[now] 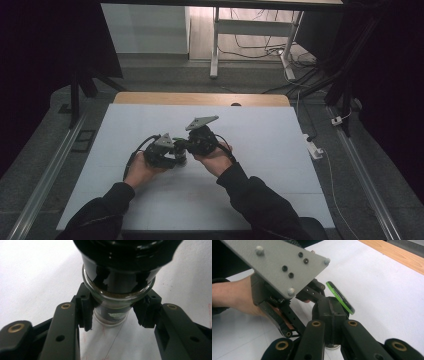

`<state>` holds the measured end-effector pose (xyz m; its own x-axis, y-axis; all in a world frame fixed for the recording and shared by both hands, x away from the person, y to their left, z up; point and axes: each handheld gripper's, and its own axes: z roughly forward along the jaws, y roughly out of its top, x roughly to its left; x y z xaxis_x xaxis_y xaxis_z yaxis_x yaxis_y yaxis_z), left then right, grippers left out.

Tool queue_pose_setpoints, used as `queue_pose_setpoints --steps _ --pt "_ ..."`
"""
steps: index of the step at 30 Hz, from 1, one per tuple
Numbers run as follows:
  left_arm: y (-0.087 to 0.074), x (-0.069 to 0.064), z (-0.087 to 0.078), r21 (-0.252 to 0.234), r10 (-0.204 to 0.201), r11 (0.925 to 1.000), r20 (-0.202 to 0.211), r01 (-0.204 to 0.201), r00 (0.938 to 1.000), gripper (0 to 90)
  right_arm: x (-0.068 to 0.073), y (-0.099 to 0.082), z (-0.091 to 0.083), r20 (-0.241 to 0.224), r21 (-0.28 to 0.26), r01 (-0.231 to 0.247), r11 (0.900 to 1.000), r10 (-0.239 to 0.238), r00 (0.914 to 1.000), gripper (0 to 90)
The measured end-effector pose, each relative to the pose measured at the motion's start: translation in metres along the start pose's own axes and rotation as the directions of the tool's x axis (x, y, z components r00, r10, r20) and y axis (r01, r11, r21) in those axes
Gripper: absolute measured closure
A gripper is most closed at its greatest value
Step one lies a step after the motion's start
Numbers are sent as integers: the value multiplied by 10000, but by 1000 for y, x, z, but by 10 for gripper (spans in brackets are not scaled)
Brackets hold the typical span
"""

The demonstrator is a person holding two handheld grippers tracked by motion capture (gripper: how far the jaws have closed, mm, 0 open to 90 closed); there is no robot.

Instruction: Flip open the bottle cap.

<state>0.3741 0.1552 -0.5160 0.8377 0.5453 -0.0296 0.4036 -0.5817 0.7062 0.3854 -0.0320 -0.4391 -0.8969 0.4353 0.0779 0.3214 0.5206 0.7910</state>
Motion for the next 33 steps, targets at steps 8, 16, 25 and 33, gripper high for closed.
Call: queue_pose_setpoints --steps 8,16,25,33 --pt "0 0 0 -40 -34 10000 -28 33 10000 538 -9 5 1 82 -89 -108 9999 109 9999 897" --pt "0 0 0 -35 -42 10000 8 42 10000 538 -23 8 4 99 -95 -556 9984 557 9984 897" --pt "-1 0 0 -24 -60 10000 -8 60 10000 537 -28 5 6 137 -23 -665 9978 665 9977 897" --pt "0 -1 0 1 -155 9999 -54 155 9999 533 -24 7 2 89 -63 -476 9988 477 9988 895"
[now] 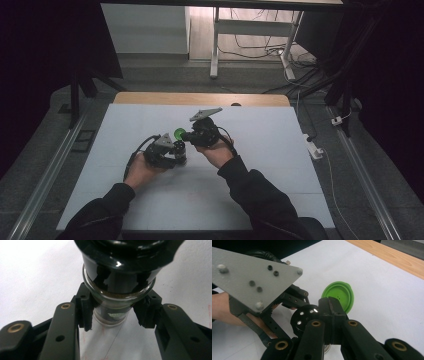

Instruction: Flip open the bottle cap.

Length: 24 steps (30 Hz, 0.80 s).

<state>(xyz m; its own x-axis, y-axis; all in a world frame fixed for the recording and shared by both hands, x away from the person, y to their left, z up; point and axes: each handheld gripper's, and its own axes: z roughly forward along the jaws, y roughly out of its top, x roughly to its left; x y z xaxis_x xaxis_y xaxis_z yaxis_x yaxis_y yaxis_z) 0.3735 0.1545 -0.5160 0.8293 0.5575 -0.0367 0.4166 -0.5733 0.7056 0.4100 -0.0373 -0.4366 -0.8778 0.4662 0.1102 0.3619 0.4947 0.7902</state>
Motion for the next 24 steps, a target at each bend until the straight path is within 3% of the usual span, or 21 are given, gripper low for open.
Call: queue_pose_setpoints --steps 6,9,12,21,24 --pt "1 -1 1 125 37 9999 -127 -36 9999 512 2 -1 -4 53 36 144 9999 -144 9999 825" --pt "0 -3 3 362 158 9992 -307 -147 9994 442 3 -2 -5 52 76 150 9999 -150 9999 777" --pt "1 -5 1 286 147 9995 -375 -136 9992 383 4 -2 -7 100 90 161 9998 -162 9998 723" --pt "0 -1 -10 173 -480 9987 -14 480 9988 228 8 -7 -13 194 162 313 9994 -316 9993 541" --pt "-2 2 -13 202 -933 9954 30 933 9956 206 8 -9 -14 200 173 280 9995 -284 9994 487"
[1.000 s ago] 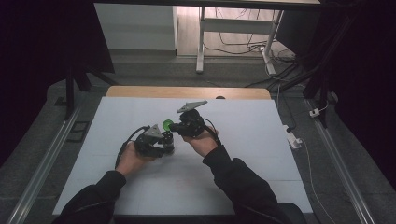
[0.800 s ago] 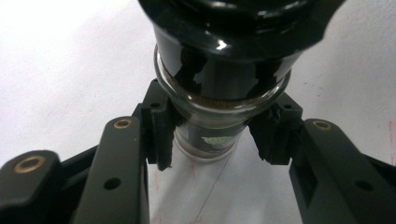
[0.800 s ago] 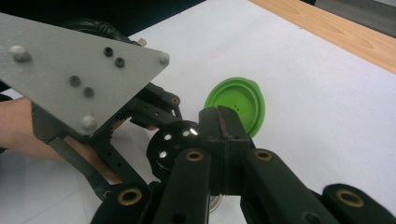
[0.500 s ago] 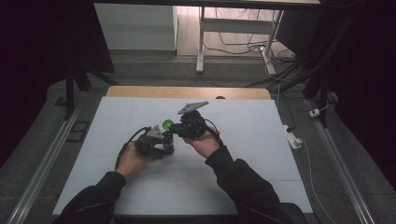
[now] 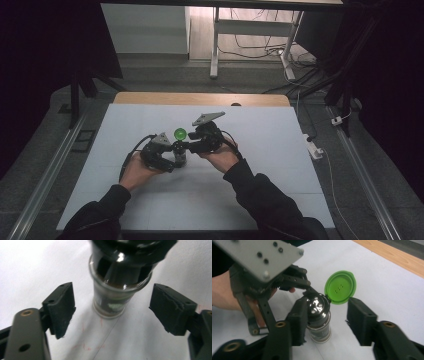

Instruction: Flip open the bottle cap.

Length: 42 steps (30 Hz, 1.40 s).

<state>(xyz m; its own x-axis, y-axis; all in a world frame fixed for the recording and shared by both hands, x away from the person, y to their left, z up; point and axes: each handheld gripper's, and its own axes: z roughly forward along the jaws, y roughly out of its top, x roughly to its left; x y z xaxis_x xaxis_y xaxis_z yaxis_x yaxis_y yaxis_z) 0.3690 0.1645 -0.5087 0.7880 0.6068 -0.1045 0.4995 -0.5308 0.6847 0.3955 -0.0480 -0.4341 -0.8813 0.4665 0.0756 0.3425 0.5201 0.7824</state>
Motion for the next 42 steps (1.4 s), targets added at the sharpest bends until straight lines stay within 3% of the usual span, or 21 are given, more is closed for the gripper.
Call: queue_pose_setpoints --steps 2,7,17,22,32,42 --pt "-1 1 -2 149 -112 9998 -124 114 9999 181 0 -3 -3 -71 0 -141 9999 141 9999 419" --pt "-4 2 -12 -77 -349 9994 356 352 9988 125 1 -7 -9 -116 -77 -267 9996 266 9996 338" --pt "-4 -7 -26 -214 -417 9989 460 427 9981 36 8 -15 -20 -140 -29 -89 10000 89 9999 186" --pt "-3 -14 -31 -330 -172 9993 341 183 9993 15 11 -18 -26 -144 -53 8 10000 -8 9999 142" --pt "-7 -22 -48 -614 -727 9954 243 741 9971 0 12 -30 -42 -106 55 26 10000 -26 9999 64" --pt "-27 -35 -72 -677 -978 9929 56 979 9952 0 10 -47 -62 -103 -14 -69 10000 69 9999 12"
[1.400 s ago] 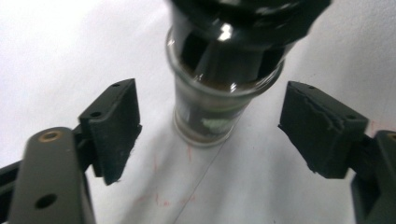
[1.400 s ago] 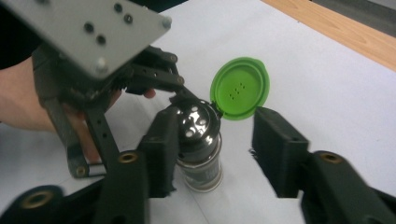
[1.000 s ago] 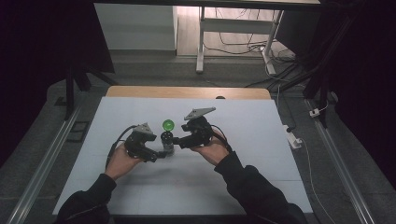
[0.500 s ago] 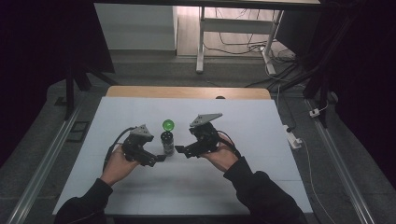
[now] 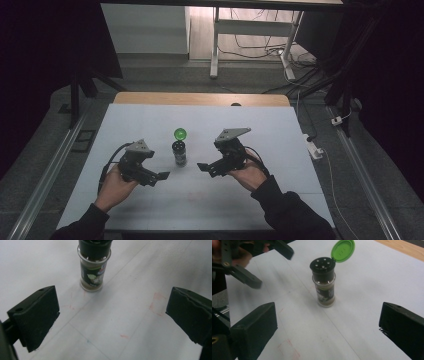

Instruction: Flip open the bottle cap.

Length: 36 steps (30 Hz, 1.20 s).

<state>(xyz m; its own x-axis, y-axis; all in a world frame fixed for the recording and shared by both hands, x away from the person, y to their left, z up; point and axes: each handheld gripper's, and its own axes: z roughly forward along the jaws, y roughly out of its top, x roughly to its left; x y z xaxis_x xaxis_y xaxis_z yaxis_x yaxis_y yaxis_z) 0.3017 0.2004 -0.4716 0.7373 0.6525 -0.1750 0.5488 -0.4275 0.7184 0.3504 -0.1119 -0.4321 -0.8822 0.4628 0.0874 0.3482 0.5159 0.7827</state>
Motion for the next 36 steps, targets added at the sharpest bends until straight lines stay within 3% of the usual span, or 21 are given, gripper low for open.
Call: queue_pose_setpoints --steps 15,21,30,36 --pt "-33 -9 -41 -773 -703 9946 -105 692 9975 0 -4 -31 -38 568 -70 -225 9997 229 9981 0" --pt "-46 -12 -55 -995 -976 9905 -279 944 9948 0 -8 -46 -58 924 -226 -586 9980 605 9939 0" --pt "-68 -15 -75 -1325 -1512 9808 -520 1432 9871 0 -12 -73 -89 1559 -399 -1022 9940 1072 9819 0" --pt "-82 -16 -89 -1545 -1820 9733 -702 1695 9808 0 -12 -93 -108 2107 -471 -1278 9907 1349 9682 0"
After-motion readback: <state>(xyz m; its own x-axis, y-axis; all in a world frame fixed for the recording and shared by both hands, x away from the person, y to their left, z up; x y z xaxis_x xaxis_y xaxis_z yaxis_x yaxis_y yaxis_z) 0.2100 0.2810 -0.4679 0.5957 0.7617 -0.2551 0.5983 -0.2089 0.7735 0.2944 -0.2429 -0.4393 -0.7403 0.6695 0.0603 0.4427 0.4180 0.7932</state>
